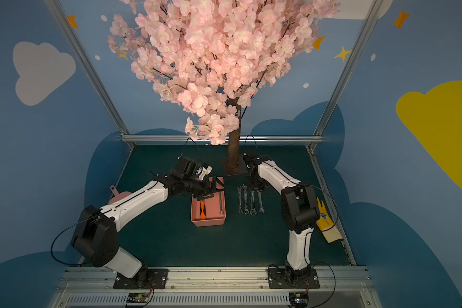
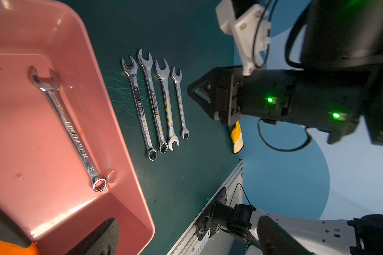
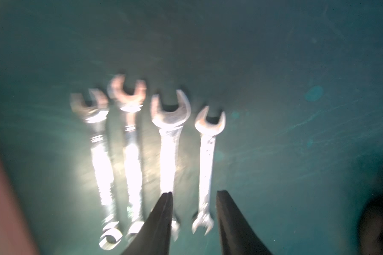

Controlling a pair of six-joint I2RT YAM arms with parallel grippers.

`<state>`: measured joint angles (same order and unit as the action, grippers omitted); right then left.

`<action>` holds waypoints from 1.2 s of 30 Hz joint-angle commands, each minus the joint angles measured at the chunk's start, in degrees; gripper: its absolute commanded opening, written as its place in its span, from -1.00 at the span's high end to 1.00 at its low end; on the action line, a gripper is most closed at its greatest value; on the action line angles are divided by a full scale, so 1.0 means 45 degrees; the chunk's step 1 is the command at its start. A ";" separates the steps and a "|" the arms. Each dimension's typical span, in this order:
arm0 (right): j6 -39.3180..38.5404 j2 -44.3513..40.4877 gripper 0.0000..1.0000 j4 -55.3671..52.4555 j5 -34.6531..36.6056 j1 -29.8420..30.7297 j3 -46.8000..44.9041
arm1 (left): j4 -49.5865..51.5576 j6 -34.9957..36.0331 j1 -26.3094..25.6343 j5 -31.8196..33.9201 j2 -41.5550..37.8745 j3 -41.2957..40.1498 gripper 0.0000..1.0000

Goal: Take out the wrench from the storage box
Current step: Place the wrench at the center of the board, then adjust the wrench in the storage box.

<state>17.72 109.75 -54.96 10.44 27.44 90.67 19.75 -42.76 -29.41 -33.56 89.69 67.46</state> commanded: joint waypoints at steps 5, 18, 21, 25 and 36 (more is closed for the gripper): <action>0.2270 -0.0094 0.18 -0.2193 -0.0946 0.2775 0.2646 | 0.0762 0.0683 0.1093 -0.0519 -0.1428 -0.0774 -1.00; 0.3921 0.2753 0.25 -0.2608 -0.1243 0.4937 0.5431 | 0.1129 0.0889 0.2411 -0.1025 -0.3559 -0.2687 -1.00; 0.3955 0.3272 0.24 -0.2278 -0.1322 0.5015 0.5457 | 0.1159 0.0890 0.2584 -0.1056 -0.3840 -0.2999 -1.00; 0.4056 0.4081 0.23 -0.2280 -0.1256 0.5074 0.5704 | 0.1270 0.0942 0.2962 -0.1155 -0.4221 -0.3401 -1.00; 0.3973 0.5708 0.21 -0.2753 -0.0087 0.5191 0.6576 | 0.1470 0.1157 0.3876 -0.1475 -0.4820 -0.3897 -1.00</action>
<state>35.57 133.64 -65.01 7.46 50.13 118.37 25.58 -38.83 -12.45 -38.48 68.71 49.95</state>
